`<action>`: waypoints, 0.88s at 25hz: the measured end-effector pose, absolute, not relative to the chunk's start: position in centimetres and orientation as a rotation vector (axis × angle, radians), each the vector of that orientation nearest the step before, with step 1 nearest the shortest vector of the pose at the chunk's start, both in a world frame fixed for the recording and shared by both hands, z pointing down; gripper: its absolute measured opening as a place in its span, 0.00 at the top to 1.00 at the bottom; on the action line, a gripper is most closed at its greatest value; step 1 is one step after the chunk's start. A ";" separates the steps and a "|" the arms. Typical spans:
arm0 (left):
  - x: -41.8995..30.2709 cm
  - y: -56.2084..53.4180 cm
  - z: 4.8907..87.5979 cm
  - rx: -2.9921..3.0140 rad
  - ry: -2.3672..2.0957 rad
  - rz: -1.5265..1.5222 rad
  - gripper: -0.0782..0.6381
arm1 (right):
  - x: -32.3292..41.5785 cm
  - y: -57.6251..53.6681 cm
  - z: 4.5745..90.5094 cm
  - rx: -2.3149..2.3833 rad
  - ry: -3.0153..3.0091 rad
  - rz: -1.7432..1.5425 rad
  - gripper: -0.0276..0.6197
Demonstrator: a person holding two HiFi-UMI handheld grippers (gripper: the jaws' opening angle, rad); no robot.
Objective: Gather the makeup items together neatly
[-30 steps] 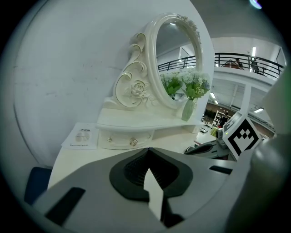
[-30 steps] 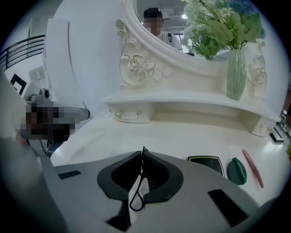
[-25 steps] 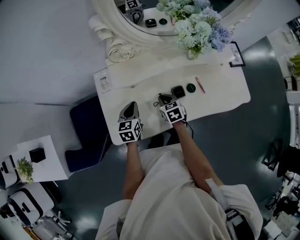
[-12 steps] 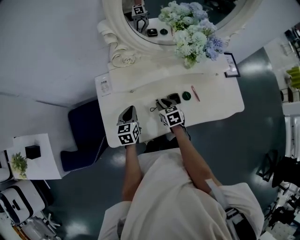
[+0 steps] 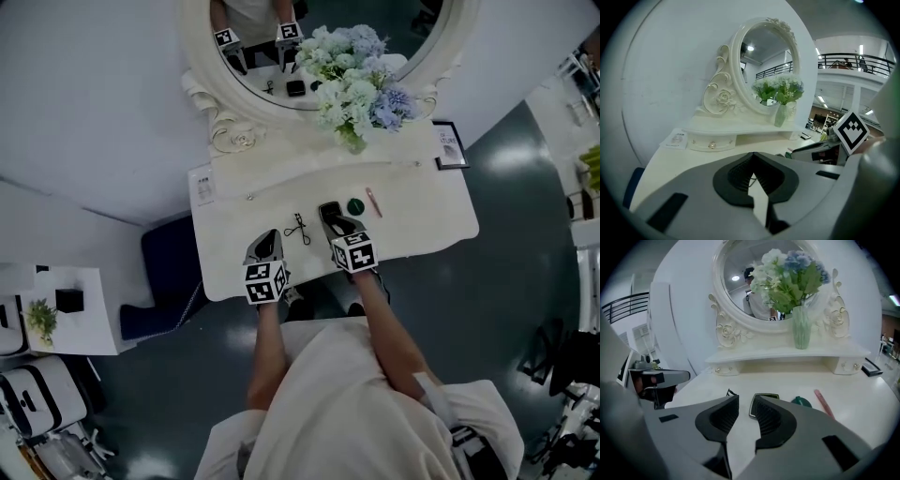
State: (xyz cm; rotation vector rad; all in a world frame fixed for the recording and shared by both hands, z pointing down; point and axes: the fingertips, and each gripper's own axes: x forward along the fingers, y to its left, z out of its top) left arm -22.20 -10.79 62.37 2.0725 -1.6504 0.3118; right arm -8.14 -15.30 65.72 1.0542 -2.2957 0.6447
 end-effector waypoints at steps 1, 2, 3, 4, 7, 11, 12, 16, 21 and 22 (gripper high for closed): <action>-21.0 -10.6 62.3 2.073 -1.648 0.315 0.87 | -6.9 -15.0 65.6 1.057 -2.303 0.654 0.74; -19.9 -10.4 62.3 2.068 -1.648 0.313 0.87 | -5.7 -14.6 65.4 1.061 -2.310 0.665 0.74; -18.9 -10.2 62.3 2.057 -1.649 0.303 0.87 | -4.6 -14.3 65.2 1.068 -2.317 0.675 0.74; -18.0 -10.0 62.2 2.042 -1.652 0.285 0.87 | -3.6 -14.0 65.0 1.076 -2.326 0.681 0.74; -15.7 -9.4 61.6 2.031 -1.667 0.270 0.87 | -1.3 -13.2 64.2 1.074 -2.357 0.666 0.74; -12.1 -7.1 61.2 2.056 -1.678 0.311 0.87 | 1.9 -11.6 64.2 1.039 -2.372 0.650 0.74; -11.3 -6.3 61.3 2.061 -1.678 0.328 0.87 | 2.7 -11.2 64.2 1.036 -2.375 0.651 0.75; -8.8 -3.1 61.5 2.064 -1.687 0.378 0.87 | 5.8 -9.7 64.2 1.038 -2.386 0.660 0.77; -7.0 -0.8 61.3 2.028 -1.751 0.351 0.87 | 8.0 -8.5 63.6 0.997 -2.425 0.617 0.81; -6.6 -0.3 61.2 2.023 -1.763 0.346 0.87 | 8.4 -8.2 63.5 0.997 -2.432 0.618 0.82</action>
